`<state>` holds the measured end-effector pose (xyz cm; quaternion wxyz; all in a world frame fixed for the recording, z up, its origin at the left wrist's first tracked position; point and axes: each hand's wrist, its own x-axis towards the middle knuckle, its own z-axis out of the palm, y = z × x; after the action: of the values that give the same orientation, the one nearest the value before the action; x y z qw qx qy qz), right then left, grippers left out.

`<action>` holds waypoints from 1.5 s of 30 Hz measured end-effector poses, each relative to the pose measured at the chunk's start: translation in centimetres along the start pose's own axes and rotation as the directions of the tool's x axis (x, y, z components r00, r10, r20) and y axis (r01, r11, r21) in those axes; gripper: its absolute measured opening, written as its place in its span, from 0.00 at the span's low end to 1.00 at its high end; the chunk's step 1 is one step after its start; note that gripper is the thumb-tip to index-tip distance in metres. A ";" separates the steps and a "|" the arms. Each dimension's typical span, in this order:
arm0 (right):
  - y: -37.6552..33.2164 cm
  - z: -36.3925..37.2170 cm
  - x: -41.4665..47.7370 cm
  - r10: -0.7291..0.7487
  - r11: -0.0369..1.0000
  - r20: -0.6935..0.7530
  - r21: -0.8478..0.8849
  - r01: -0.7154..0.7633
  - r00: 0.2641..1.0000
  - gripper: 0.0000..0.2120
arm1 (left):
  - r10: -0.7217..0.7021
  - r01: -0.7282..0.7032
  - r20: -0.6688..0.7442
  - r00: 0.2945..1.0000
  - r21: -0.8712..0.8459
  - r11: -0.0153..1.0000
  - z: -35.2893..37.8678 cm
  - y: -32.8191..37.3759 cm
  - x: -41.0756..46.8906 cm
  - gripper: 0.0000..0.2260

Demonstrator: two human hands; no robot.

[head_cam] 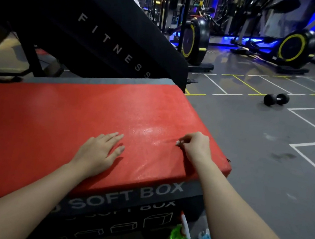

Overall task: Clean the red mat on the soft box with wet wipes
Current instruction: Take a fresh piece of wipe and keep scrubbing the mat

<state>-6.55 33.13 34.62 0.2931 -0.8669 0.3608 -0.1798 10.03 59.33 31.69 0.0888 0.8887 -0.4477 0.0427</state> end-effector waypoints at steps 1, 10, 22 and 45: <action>-0.2 0.2 0.5 0.002 1.000 0.017 -0.025 -0.002 1.000 0.06 | 0.027 -0.028 0.012 1.000 0.058 0.998 -0.1 0.0 0.7 0.35; -0.1 -1.4 4.7 -0.057 0.988 0.345 -0.115 0.102 0.937 0.03 | -0.099 0.098 0.001 0.995 0.134 0.986 0.1 -4.1 10.2 0.26; -0.5 1.7 11.2 -0.049 0.981 0.223 -0.171 0.088 0.974 0.04 | -0.177 0.177 0.046 0.983 0.015 0.984 4.2 -6.9 11.8 0.39; -3.9 6.9 21.4 -0.203 0.977 0.025 -0.067 0.204 0.979 0.05 | -0.172 0.179 0.200 0.965 -0.014 0.984 2.0 -7.7 13.4 0.43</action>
<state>13.56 22.28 33.93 0.2462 -0.9106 0.2736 -0.1882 24.19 52.83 30.91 0.0613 0.9232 -0.3745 -0.0611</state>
